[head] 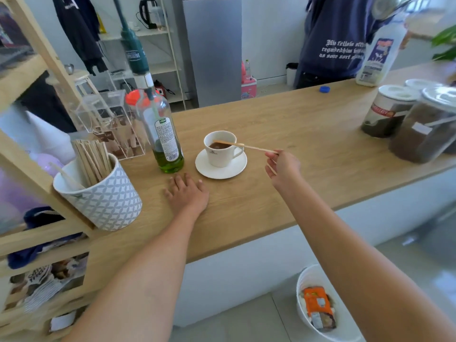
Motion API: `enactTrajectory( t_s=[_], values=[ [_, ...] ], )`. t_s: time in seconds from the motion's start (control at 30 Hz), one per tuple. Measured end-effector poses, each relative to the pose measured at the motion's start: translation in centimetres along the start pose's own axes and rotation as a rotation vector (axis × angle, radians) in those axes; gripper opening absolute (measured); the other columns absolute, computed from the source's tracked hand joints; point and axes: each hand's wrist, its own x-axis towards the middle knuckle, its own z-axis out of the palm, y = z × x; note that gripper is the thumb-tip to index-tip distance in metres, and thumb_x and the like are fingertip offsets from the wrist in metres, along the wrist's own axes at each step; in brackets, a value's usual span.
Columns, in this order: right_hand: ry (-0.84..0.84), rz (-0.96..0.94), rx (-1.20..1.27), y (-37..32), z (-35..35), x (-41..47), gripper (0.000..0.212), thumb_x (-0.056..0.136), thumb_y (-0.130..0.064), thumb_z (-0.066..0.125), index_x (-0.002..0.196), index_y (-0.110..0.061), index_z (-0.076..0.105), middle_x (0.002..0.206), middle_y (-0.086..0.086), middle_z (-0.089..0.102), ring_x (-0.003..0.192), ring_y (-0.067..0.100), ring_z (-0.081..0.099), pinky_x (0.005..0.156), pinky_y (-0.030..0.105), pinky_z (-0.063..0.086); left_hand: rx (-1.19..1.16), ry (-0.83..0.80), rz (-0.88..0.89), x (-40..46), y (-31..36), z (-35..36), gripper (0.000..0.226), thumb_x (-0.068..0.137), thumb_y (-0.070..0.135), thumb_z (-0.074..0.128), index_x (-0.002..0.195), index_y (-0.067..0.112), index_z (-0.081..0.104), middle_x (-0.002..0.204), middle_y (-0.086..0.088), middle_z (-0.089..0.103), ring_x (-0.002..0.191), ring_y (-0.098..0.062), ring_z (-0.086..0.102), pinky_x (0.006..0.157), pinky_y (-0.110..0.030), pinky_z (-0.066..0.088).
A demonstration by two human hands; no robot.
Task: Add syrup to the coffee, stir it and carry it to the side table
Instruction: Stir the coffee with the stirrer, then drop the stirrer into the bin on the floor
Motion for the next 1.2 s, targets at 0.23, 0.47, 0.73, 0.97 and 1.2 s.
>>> enactTrajectory(
  t_s=[0.23, 0.47, 0.73, 0.97, 1.2],
  values=[
    [0.126, -0.009, 0.11, 0.3, -4.2, -3.7, 0.023, 0.094, -0.006, 0.033, 0.1, -0.013, 0.054, 0.075, 0.001, 0.064, 0.082, 0.016, 0.052, 0.084, 0.031, 0.045, -0.023, 0.04, 0.287, -4.2, 1.5, 0.5, 0.058, 0.098, 0.038, 0.027, 0.146, 0.008, 0.027, 0.158, -0.012, 0.017, 0.146, -0.027, 0.009, 0.119, -0.044, 0.007],
    [0.311, -0.071, 0.181, -2.1, -12.8, -4.2, 0.022, 0.091, -0.007, 0.036, 0.088, -0.014, 0.057, 0.071, 0.001, 0.066, 0.076, 0.014, 0.055, 0.075, 0.029, 0.048, 0.0, 0.042, 0.556, -7.5, 8.4, 2.3, 0.051, 0.097, 0.034, 0.032, 0.138, 0.005, 0.04, 0.152, -0.016, 0.03, 0.143, -0.029, 0.018, 0.117, -0.045, 0.015],
    [0.537, -0.149, 0.227, -5.8, -26.0, -4.2, 0.022, 0.093, -0.011, 0.04, 0.08, -0.016, 0.057, 0.073, 0.001, 0.067, 0.074, 0.012, 0.058, 0.076, 0.027, 0.05, -0.041, -0.02, 0.763, -12.0, 19.3, 5.8, 0.049, 0.097, 0.031, 0.036, 0.137, 0.003, 0.041, 0.151, -0.017, 0.032, 0.144, -0.029, 0.018, 0.117, -0.045, 0.011],
    [0.669, -0.464, -0.279, -5.6, -33.4, -2.6, 0.018, 0.094, -0.017, 0.041, 0.088, -0.013, 0.057, 0.074, 0.001, 0.065, 0.075, 0.016, 0.053, 0.071, 0.029, 0.042, -0.007, -0.02, 0.744, -12.8, 23.6, 7.7, 0.057, 0.098, 0.036, 0.028, 0.145, 0.003, 0.029, 0.156, -0.014, 0.024, 0.145, -0.028, 0.014, 0.117, -0.046, 0.008],
    [0.574, -0.395, -0.894, 0.0, -34.6, 0.8, 0.025, 0.093, -0.025, 0.042, 0.094, -0.01, 0.063, 0.086, 0.004, 0.066, 0.08, 0.024, 0.057, 0.07, 0.034, 0.046, 0.022, 0.038, 0.732, -12.9, 24.0, 8.8, 0.058, 0.097, 0.039, 0.027, 0.145, 0.005, 0.03, 0.155, -0.012, 0.027, 0.144, -0.029, 0.018, 0.116, -0.046, 0.01]
  ],
)
